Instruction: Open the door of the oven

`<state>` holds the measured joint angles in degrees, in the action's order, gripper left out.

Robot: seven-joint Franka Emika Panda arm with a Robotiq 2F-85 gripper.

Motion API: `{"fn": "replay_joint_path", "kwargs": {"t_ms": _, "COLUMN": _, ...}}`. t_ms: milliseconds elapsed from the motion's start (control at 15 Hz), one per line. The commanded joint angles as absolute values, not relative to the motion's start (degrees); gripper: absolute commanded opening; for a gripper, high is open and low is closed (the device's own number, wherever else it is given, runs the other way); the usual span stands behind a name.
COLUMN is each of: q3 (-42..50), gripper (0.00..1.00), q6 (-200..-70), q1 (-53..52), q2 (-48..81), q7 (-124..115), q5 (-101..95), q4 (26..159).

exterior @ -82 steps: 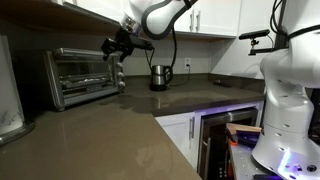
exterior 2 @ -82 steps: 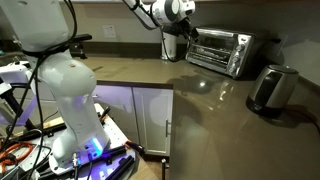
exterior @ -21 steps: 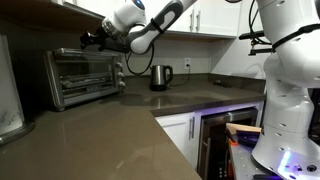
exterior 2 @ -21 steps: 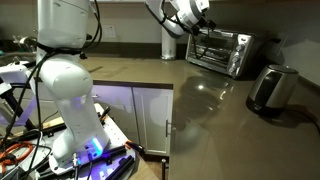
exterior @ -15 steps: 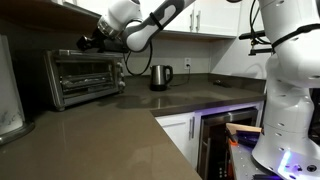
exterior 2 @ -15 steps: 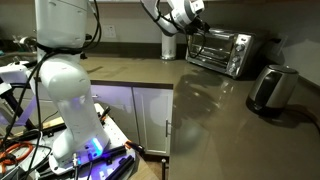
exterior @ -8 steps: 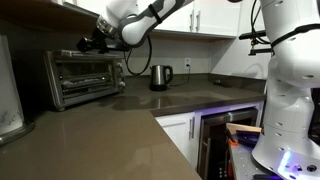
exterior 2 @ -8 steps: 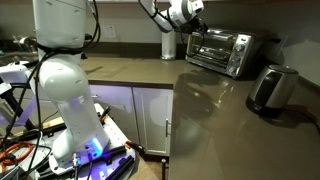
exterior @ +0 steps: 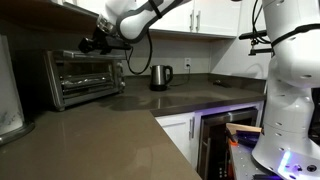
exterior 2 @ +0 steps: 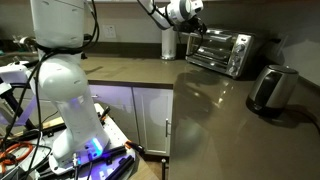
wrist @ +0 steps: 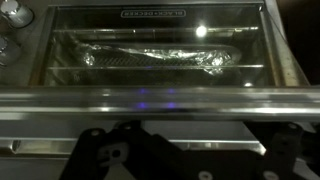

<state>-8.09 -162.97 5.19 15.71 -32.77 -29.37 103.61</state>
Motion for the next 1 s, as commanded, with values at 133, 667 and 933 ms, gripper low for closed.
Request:
{"fn": "replay_joint_path", "kwargs": {"t_ms": 133, "q3": -9.70, "gripper": 1.00, "q6": -158.57, "q1": 6.54, "q2": 11.57, "q7": -29.19, "q5": -25.84, "q4": 107.76}}
{"fn": "replay_joint_path", "kwargs": {"t_ms": 667, "q3": -9.32, "gripper": 1.00, "q6": -156.56, "q1": 6.06, "q2": 9.05, "q7": -29.05, "q5": -25.17, "q4": 110.43}}
{"fn": "replay_joint_path", "kwargs": {"t_ms": 933, "q3": -9.25, "gripper": 0.68, "q6": -156.57, "q1": 6.14, "q2": 8.50, "q7": -28.88, "q5": -24.85, "q4": 111.40}}
